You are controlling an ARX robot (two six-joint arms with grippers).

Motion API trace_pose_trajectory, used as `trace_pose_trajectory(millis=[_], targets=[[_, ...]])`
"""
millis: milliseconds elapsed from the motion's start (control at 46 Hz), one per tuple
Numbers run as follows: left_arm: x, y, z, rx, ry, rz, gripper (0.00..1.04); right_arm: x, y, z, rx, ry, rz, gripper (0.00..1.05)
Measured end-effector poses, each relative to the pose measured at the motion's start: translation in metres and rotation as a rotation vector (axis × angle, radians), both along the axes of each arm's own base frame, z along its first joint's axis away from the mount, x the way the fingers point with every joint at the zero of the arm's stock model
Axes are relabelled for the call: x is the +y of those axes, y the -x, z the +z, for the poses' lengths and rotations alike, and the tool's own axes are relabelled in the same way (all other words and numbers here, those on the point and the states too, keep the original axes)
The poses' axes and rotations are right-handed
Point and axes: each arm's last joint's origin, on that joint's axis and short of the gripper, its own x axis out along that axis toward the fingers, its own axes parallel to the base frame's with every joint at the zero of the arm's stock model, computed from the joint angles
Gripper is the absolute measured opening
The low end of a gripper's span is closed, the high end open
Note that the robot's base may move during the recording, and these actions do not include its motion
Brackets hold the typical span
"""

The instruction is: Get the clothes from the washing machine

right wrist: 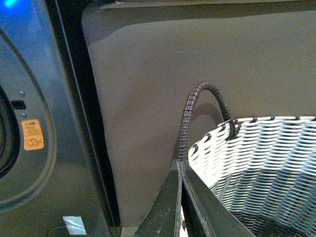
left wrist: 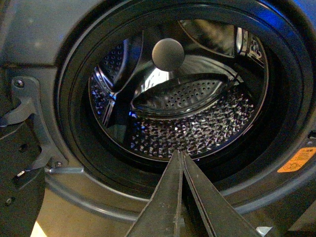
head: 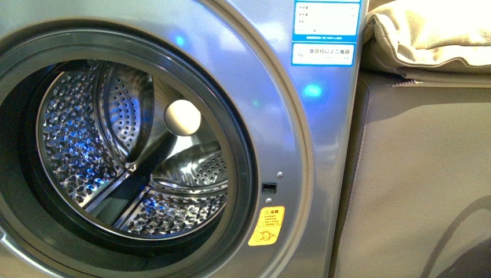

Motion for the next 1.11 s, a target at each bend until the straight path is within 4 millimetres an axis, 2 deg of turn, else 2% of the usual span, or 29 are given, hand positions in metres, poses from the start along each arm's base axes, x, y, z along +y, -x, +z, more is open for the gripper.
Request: trace_pose_trajectory(millis=[152,456,1042,1108], targets=[[0.008,0.007,-0.012,-0.008,0.001,0.005,0.04,0.000,0.000,0.000,0.000,0.000,0.000,0.02],[0.010,0.019,-0.037,-0.010,0.001,0.011,0.04,0.000,0.000,0.000,0.000,0.000,0.000,0.02],[0.010,0.033,-0.061,-0.018,0.001,0.010,0.04,0.000,0.000,0.000,0.000,0.000,0.000,0.02],[0.010,0.041,-0.064,0.011,0.001,0.010,0.04,0.000,0.000,0.000,0.000,0.000,0.000,0.02]])
